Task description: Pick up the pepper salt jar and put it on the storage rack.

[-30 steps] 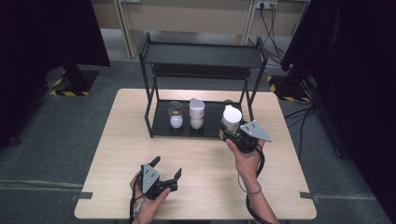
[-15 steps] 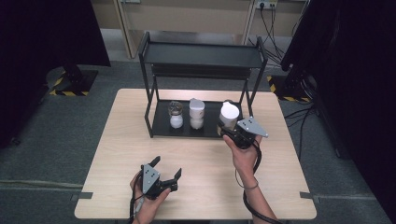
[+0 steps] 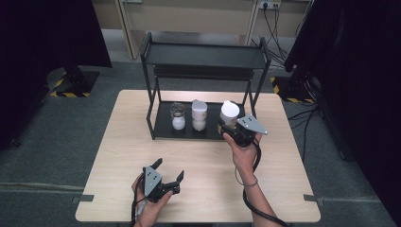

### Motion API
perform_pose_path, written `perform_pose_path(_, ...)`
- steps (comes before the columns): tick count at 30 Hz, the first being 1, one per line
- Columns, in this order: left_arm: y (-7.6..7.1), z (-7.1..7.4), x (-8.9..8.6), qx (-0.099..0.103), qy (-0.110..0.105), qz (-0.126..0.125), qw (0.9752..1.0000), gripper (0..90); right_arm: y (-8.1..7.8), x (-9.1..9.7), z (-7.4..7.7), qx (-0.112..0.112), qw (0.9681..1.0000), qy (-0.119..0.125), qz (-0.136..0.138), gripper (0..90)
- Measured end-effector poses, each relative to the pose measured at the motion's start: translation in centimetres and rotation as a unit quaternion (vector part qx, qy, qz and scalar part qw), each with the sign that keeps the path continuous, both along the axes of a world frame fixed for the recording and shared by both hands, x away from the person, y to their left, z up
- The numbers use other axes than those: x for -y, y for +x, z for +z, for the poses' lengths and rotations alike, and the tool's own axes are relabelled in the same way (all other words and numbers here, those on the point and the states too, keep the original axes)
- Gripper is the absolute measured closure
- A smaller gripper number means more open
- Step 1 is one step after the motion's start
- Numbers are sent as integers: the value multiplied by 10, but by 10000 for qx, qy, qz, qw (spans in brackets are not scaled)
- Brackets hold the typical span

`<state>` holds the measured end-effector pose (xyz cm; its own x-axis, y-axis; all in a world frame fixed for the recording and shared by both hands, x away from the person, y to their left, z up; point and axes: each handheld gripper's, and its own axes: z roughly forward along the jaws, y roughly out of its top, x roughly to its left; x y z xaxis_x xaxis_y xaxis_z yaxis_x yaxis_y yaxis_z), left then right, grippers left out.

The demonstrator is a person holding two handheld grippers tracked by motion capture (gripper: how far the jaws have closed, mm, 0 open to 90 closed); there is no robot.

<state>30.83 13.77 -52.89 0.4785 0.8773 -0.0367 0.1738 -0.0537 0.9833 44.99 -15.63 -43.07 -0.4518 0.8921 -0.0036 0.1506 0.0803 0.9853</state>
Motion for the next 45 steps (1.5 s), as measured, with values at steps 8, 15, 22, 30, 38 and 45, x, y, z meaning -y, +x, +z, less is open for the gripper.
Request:
perform_pose_path(8,0,0,0,9,13,-5,10000,61,6,-4,-3,-46,10000,-31,-25,310)
perform_pose_path(15,-1,0,1,11,17,-13,10000,62,13,-7,-4,-77,9999,-27,-74,310)
perform_pose_path(22,-1,0,1,8,10,-21,10000,61,20,-10,-6,-76,9999,-28,-99,310)
perform_pose_path(30,-1,0,1,15,25,-27,10000,62,28,-12,-10,-155,9998,-52,-128,310)
perform_pose_path(38,-1,0,1,13,29,-26,10000,62,36,-12,-11,-215,9996,-66,-175,310)
perform_pose_path(45,-1,0,1,10,21,-29,10000,62,44,-14,-13,-286,9994,-81,-186,310)
